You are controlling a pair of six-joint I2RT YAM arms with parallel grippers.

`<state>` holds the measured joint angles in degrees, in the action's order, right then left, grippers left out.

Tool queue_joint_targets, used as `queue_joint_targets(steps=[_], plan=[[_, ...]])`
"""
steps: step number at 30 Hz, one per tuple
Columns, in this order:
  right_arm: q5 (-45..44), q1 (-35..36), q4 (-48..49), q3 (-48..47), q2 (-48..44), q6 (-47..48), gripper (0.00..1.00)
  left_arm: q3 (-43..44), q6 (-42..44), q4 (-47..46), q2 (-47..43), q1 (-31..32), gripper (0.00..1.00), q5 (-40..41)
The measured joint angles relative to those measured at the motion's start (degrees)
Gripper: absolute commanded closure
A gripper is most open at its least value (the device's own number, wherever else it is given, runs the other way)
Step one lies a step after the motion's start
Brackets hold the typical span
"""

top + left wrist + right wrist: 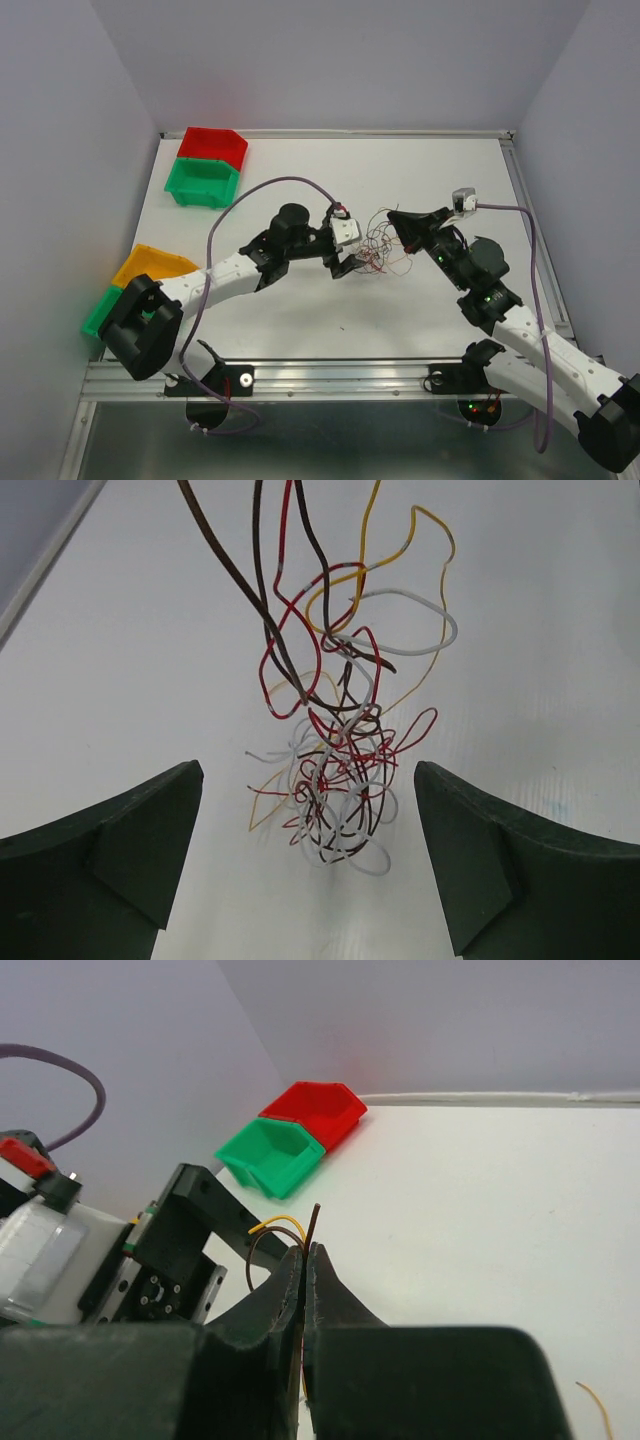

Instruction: Untangle the cables

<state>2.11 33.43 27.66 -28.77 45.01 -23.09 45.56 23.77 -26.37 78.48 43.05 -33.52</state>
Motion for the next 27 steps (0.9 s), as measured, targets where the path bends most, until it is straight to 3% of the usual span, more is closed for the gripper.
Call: queue_joint_targets(steps=[5, 9, 11, 12, 15, 17, 21, 27], plan=[[0.04, 0.0, -0.02, 0.0, 0.02, -0.48, 0.99, 1.64, -0.33, 0.74, 4.83, 1.66, 0.02, 3.17], [0.28, 0.0, 0.02, 0.0, 0.55, -0.9, 0.99, 3.67, -1.79, -0.57, 8.52, 2.56, 0.09, 7.26], [0.31, 0.0, 0.0, 0.0, 0.92, -0.94, 1.0, 4.44, -2.38, -1.25, 9.7, 2.97, 0.28, 9.07], [0.31, 0.0, -0.02, 0.0, 1.01, -1.01, 0.99, 4.79, -2.8, -1.36, 10.25, 3.37, 0.5, 10.97], [0.28, 0.0, 0.02, 0.0, 0.96, -1.16, 0.99, 5.97, -3.26, -2.12, 11.87, 4.42, 0.77, 15.19], [0.24, 0.0, -0.02, 0.0, 0.7, -1.33, 0.99, 6.64, -3.21, -2.36, 13.03, 4.9, 1.0, 17.42], [-1.53, 0.0, -0.02, 0.04, -0.57, -1.81, 0.99, 7.56, -3.3, -2.01, 14.03, 4.9, 1.0, 20.44], [-15.93, 0.02, -0.22, 1.92, -4.63, -4.09, 1.0, 7.96, -4.17, -2.71, 13.9, 3.3, 1.0, 31.19]])
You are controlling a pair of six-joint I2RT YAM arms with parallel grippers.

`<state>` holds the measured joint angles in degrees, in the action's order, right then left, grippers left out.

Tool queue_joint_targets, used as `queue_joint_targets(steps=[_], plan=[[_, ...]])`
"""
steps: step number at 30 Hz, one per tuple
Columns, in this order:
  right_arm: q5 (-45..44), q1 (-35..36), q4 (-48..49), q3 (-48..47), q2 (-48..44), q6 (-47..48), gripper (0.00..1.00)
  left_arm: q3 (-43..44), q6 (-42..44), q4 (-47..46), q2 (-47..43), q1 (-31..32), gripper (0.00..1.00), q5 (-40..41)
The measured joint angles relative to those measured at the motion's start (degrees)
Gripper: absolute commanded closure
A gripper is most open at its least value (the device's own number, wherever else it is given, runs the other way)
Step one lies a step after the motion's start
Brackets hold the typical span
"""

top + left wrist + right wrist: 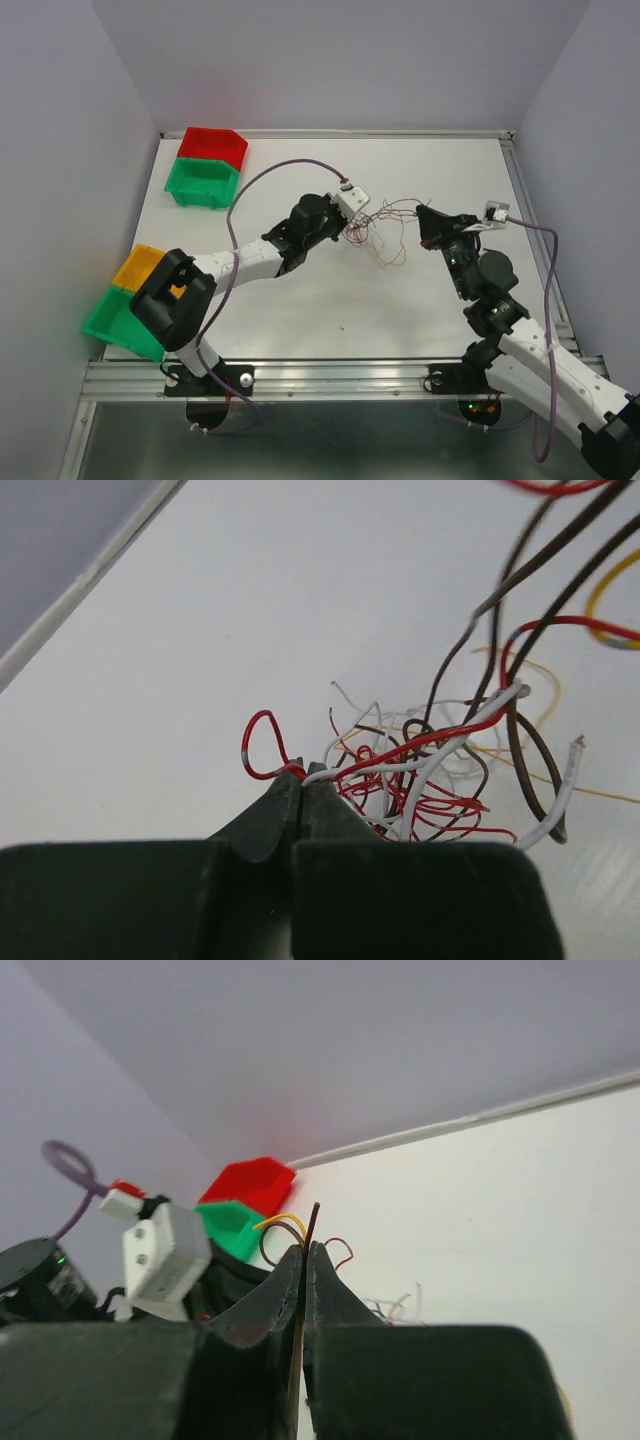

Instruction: Untangle the cables

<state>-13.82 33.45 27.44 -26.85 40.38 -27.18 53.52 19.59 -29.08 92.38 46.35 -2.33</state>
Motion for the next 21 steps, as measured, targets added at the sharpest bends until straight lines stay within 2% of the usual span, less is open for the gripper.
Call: queue_joint_targets(steps=[3, 7, 10, 15, 18, 21], plan=[[-14.32, 0.0, -2.25, 3.23, -3.91, -4.22, 0.99, 0.0, -2.8, 0.04, -1.03, -4.76, 1.0, 2.23], [-31.56, 0.31, -7.32, 7.08, -10.93, -11.52, 0.99, 1.57, -9.09, 0.74, -3.28, -17.38, 1.0, 0.79], [-39.28, 0.37, -9.25, 7.96, -15.45, -14.08, 0.99, 3.41, -13.57, 1.11, -4.33, -25.4, 1.0, -0.61], [-46.36, 0.37, -9.94, 8.0, -20.35, -14.84, 0.99, 3.43, -16.83, 2.29, -6.08, -28.06, 1.0, -0.85], [-46.29, 0.37, -10.19, 8.0, -19.8, -14.12, 0.88, 3.39, -17.29, 2.67, -6.82, -27.69, 1.0, -0.92], [-41.27, 0.35, -9.31, 7.8, -15.69, -11.08, 0.63, 2.67, -17.29, 2.32, -8.37, -27.74, 1.0, -2.16]])
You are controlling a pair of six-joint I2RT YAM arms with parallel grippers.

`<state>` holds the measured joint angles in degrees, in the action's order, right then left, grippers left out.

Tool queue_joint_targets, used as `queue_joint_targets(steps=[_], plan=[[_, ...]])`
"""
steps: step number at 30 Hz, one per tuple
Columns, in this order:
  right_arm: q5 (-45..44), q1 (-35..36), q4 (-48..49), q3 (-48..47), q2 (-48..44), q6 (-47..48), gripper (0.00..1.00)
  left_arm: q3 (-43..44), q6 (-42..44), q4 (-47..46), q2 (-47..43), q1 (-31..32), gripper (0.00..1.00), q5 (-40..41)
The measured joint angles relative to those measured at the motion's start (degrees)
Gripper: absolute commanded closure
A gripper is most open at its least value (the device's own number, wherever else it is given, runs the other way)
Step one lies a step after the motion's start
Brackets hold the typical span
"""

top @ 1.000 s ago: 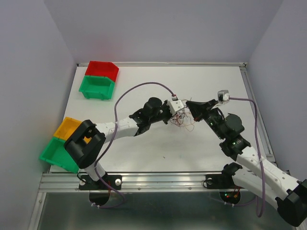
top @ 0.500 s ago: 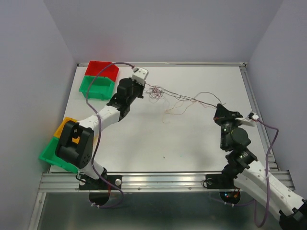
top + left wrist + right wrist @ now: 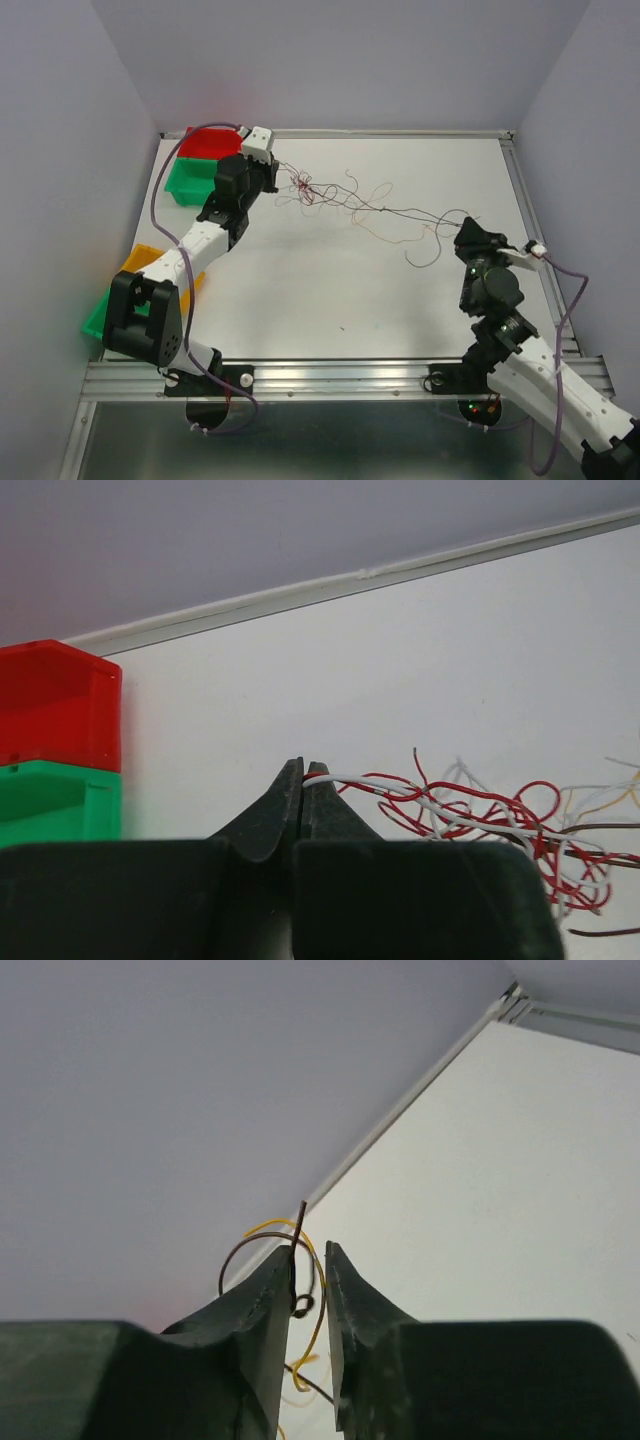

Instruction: Untangle the cables

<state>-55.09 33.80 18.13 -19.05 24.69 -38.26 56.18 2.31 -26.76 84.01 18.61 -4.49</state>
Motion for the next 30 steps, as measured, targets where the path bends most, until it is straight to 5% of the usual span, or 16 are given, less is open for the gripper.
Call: queue_joint_targets(steps=[1, 2, 8, 15, 19, 30], plan=[[1.68, 0.0, 0.24, -0.26, 1.88, 1.18, 0.36, -0.44, 0.0, -0.07, -0.81, 0.0, 1.0, -0.63], [4.63, -0.04, 0.59, -0.72, 4.72, 2.78, 0.27, -0.76, 0.0, -0.24, -1.46, 0.0, 1.0, -1.25], [26.62, -0.09, 1.01, -8.55, 23.56, 10.43, 0.05, -2.64, 0.7, -1.53, -5.88, 0.26, 1.0, -11.3], [48.76, -0.04, 5.79, -10.43, 35.45, 15.04, 0.03, -5.81, 6.19, -1.6, -10.75, 9.07, 1.0, -20.09], [59.39, -0.04, 10.91, -10.43, 39.19, 15.82, 0.12, -8.15, 9.49, -0.63, -14.91, 15.21, 1.0, -25.09], [78.97, 2.1, 25.7, -10.38, 45.13, 14.27, 0.16, -8.59, 10.49, 0.24, -18.51, 15.91, 1.0, -32.68]])
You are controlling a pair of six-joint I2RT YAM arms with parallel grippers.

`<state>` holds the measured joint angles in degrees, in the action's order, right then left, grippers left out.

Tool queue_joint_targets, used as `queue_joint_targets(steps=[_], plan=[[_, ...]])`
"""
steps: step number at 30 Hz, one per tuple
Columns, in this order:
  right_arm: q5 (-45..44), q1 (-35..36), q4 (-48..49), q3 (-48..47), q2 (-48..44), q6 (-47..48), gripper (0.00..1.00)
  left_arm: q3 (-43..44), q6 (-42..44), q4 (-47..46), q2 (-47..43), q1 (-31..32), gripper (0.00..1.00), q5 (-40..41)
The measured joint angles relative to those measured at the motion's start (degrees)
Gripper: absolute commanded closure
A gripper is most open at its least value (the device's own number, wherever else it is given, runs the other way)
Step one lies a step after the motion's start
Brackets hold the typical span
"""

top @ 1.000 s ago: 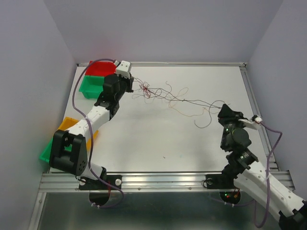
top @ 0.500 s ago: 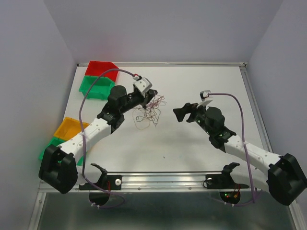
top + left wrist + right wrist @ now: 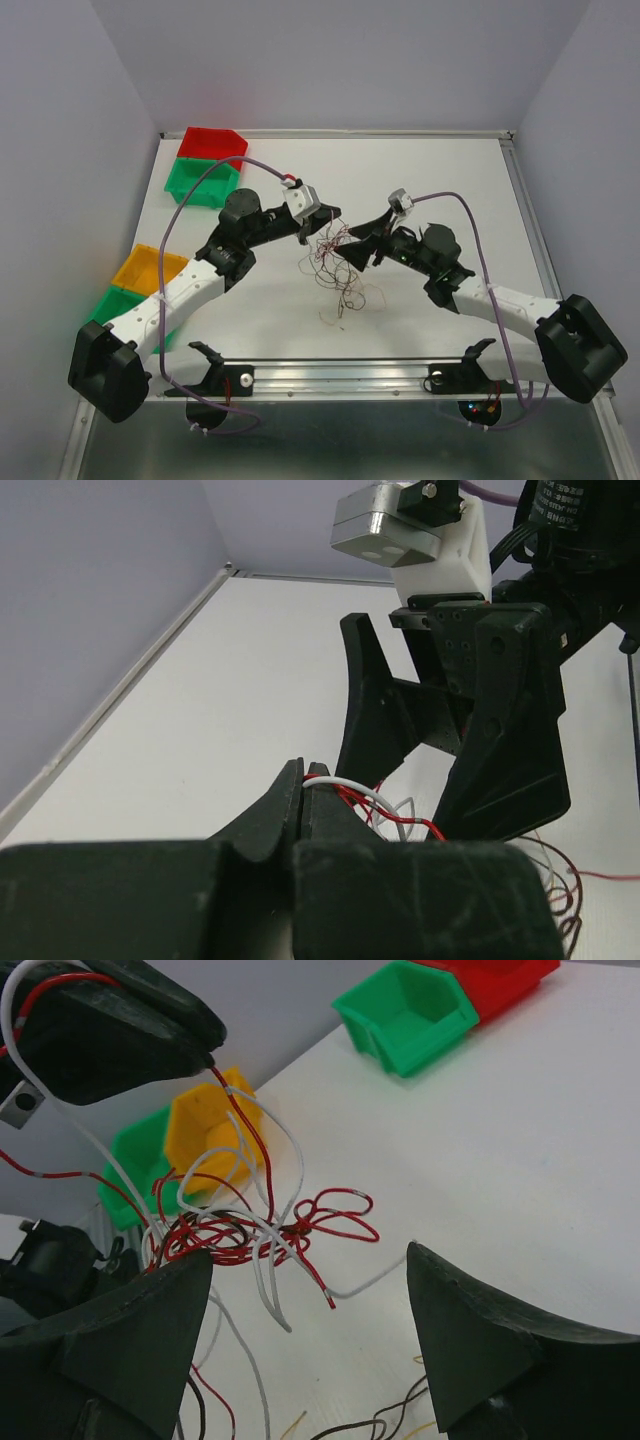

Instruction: Untangle the cables

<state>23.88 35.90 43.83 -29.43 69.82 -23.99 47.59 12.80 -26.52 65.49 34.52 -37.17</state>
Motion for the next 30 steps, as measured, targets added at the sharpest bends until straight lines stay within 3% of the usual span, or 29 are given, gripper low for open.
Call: queue_joint_targets(steps=[4, 6, 7, 10, 14, 19, 21, 25, 28, 30], plan=[[2.91, 1.01, 3.41, 0.0, 1.2, -1.42, 0.18, 0.0, -0.17, 0.11, 0.0, 0.0, 1.0, -1.25], [3.43, 1.36, 4.87, 0.02, 1.14, -1.9, 0.37, 0.0, -0.59, 0.2, 0.0, 0.02, 1.0, -2.51], [3.48, 1.38, 5.51, 0.02, 1.09, -2.32, 0.61, 0.0, -0.87, 0.22, 0.0, 0.09, 1.0, -3.39], [3.61, 1.66, 6.91, 0.04, 1.05, -2.84, 0.81, 0.0, -1.4, 0.24, 0.0, 0.52, 1.0, -5.38], [3.15, 1.7, 7.67, 0.28, 0.98, -3.34, 0.87, 0.0, -1.75, 0.26, -0.11, 0.96, 1.0, -4.63], [-5.49, 1.7, 6.95, 0.42, -0.61, -3.28, 0.99, -1.95, -2.6, 1.09, -4.22, 1.29, 1.0, 6.69], [-10.8, 2.23, 5.68, 0.37, -1.88, -3.74, 1.0, -3.98, -3.54, 0.66, -6.84, 1.42, 1.0, 12.24], [-29.66, 3.13, -1.95, 0.39, -4.74, -6.29, 0.96, -7.52, -4.96, -1.95, -12.15, -0.61, 1.0, 27.5], [-38.97, 3.82, -3.93, 0.24, -5.95, -11.72, 0.84, -7.52, -7.74, -2.29, -12.94, -1.9, 1.0, 31.34], [-46.8, 4.31, -7.08, 0.28, -8.46, -14.05, 0.85, -7.52, -8.41, -2.01, -12.87, -2.73, 1.0, 34.73]])
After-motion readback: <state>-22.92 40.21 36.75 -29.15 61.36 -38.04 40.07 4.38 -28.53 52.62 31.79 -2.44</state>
